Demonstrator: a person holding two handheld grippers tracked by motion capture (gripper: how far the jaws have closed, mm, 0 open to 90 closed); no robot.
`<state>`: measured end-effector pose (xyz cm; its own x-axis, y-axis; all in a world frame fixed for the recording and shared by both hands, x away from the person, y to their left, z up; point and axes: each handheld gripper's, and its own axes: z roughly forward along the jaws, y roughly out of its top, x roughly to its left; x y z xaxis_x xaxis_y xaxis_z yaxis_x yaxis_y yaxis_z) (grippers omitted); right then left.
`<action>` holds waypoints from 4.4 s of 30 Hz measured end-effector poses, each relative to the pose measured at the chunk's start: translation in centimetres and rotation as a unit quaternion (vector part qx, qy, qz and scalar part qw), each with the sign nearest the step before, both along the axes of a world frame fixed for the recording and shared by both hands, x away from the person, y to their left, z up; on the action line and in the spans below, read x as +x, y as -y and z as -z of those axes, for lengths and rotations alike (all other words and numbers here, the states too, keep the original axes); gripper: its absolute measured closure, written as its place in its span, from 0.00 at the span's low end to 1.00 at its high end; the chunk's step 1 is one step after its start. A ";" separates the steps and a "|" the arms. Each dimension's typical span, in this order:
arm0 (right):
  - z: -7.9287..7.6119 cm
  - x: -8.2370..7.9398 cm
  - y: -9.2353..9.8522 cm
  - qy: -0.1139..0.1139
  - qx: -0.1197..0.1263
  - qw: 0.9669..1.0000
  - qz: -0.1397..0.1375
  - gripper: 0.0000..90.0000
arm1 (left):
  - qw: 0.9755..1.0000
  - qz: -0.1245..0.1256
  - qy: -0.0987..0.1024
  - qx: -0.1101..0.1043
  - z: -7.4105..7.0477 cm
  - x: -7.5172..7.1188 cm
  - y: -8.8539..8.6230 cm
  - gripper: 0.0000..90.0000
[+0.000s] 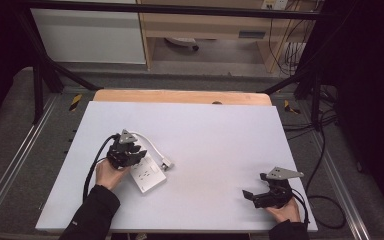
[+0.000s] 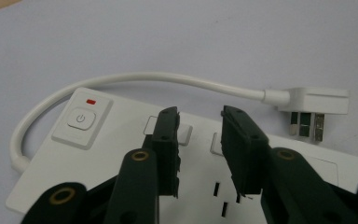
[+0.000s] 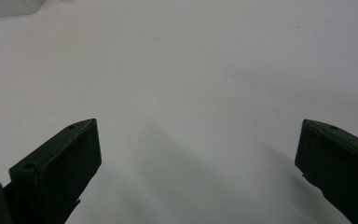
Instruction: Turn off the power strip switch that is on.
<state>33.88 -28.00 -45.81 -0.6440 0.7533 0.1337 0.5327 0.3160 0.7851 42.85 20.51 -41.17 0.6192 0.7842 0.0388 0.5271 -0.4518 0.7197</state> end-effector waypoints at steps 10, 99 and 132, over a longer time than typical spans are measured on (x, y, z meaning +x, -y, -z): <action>0.0 0.0 0.0 -0.001 0.002 1.000 0.000 0.01 | 1.000 0.000 0.001 -0.003 0.0 0.0 0.0 0.84; 0.0 0.0 0.0 -0.002 0.001 1.000 -0.001 0.01 | 0.999 0.003 0.027 0.023 1.5 0.5 0.3 1.00; 0.0 0.0 0.0 -0.001 0.001 1.000 0.000 0.01 | 0.999 0.007 0.017 -0.026 -0.5 -2.0 -2.1 0.67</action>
<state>33.86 -28.03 -45.78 -0.6430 0.7536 0.1366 0.5348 0.3141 0.7844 40.88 22.64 -40.67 0.6297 0.7766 0.0193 0.4954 -0.4205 0.7601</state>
